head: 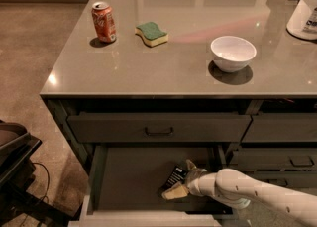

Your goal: Pick rxbar chocolate from middle drawer and place on counter

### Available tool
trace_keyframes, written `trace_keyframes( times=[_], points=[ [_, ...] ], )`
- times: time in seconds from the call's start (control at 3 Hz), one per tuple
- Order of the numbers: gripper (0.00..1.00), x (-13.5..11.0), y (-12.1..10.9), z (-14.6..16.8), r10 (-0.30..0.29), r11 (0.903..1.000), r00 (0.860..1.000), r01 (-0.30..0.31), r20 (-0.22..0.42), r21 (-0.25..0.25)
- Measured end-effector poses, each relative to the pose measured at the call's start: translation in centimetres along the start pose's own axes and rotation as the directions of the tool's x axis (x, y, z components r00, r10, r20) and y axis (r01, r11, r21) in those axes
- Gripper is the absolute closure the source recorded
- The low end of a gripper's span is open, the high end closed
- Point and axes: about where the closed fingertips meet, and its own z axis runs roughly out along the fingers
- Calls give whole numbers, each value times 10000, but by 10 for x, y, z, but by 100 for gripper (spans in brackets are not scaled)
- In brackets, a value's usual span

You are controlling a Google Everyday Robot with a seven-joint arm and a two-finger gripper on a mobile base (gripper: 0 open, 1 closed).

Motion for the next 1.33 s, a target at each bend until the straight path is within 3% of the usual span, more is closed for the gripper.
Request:
trace_keyframes(
  times=[0.67,1.33],
  points=[
    [0,18,-4,6,447,9990,9989,-447,172,20],
    [0,20,1,13,407,9990,9991,-409,90,189]
  ],
)
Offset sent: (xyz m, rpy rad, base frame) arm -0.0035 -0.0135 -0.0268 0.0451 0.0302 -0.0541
